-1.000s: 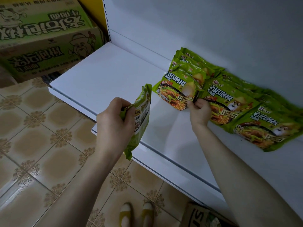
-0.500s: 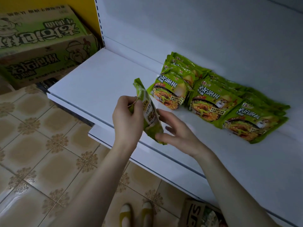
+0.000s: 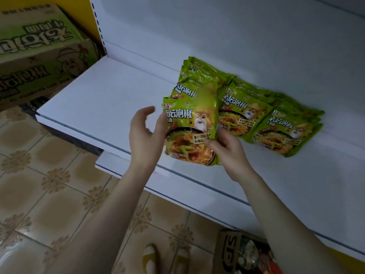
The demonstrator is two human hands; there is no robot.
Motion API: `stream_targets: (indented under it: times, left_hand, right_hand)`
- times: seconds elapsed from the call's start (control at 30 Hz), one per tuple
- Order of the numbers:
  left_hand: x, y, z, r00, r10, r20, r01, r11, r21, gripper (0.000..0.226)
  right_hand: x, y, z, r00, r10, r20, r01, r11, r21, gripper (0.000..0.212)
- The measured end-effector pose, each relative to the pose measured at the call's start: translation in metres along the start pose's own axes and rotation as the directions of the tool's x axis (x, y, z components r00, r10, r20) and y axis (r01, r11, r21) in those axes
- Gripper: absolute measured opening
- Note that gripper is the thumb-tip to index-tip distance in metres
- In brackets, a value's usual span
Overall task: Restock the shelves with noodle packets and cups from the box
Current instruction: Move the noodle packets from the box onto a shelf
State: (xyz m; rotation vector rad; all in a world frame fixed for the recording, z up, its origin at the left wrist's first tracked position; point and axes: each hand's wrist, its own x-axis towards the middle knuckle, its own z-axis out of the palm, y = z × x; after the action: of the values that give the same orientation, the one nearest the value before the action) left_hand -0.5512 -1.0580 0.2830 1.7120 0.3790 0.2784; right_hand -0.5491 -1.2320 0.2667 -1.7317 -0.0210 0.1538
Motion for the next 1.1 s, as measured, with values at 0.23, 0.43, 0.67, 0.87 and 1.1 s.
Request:
stream_targets:
  times: [0.23,0.43,0.67,0.87,1.1]
  left_hand:
    - [-0.007,-0.025,0.003,0.876,-0.321,0.361,0.389,0.912,-0.132,0.059]
    - [-0.023,-0.030,0.027,0.929,-0.148,0.341,0.193,0.976,-0.104,0.032]
    - [-0.042,-0.051,0.083,0.953,-0.035,0.300,0.019,0.998,0.055,0.045]
    - [-0.050,-0.099,0.130,0.927,0.049,0.372,-0.273,0.768,0.579,0.067]
    - [-0.053,-0.140,0.149,0.860,-0.031,0.509,-0.451,0.417,0.789,0.066]
  right_hand:
    - [-0.002,0.009,-0.033,0.963,0.209,0.172,-0.254,0.916,0.311,0.026]
    - [-0.004,0.022,-0.059,0.979,0.188,0.081,-0.189,0.982,-0.006,0.031]
    - [-0.004,0.056,-0.090,0.974,0.123,-0.188,-0.137,0.988,-0.066,0.027]
    - [0.018,0.086,-0.111,0.897,0.006,-0.442,-0.043,0.996,-0.073,0.022]
    - [0.073,0.096,-0.120,0.843,-0.047,-0.536,-0.027,0.991,-0.129,0.038]
